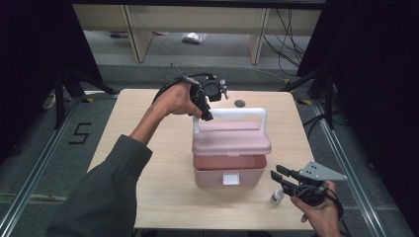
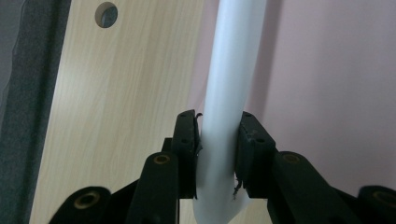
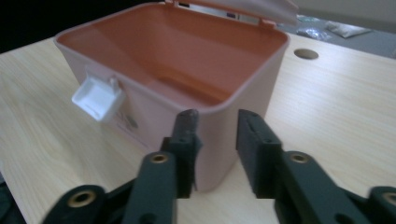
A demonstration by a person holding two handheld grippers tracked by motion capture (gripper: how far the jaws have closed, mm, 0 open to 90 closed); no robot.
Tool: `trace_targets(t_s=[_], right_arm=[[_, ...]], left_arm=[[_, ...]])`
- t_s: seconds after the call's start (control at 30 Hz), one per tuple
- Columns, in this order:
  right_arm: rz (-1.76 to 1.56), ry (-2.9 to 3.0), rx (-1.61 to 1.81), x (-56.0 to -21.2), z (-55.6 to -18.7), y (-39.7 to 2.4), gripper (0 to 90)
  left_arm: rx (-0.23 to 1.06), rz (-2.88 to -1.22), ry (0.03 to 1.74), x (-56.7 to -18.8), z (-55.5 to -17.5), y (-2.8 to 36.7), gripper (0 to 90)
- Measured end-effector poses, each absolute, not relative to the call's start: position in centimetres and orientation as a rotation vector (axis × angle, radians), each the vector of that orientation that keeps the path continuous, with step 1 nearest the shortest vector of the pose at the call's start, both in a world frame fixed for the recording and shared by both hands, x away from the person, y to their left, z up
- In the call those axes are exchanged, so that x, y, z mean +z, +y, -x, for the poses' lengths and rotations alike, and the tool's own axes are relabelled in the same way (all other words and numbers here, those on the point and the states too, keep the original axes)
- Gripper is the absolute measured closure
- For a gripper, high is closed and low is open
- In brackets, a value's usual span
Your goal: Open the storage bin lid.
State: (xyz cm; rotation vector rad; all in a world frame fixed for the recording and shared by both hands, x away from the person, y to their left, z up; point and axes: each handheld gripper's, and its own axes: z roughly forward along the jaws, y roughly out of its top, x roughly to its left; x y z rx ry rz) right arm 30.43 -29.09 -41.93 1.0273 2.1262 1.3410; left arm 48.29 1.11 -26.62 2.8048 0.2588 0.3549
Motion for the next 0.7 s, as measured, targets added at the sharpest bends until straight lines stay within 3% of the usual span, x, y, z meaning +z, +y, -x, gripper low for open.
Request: trace_targets(t_s=[0.33,0.7], right_arm=[[-0.912,2.125,1.399,-40.9,-33.1,-28.2,89.5],[-0.942,2.171,1.483,-41.0,-36.4,-28.2,90.0]], left_arm=[[0.370,-2.809,0.272,-26.5,-48.3,1.0,71.0],[0.358,-2.802,0.291,-26.4,-48.6,1.1,70.4]])
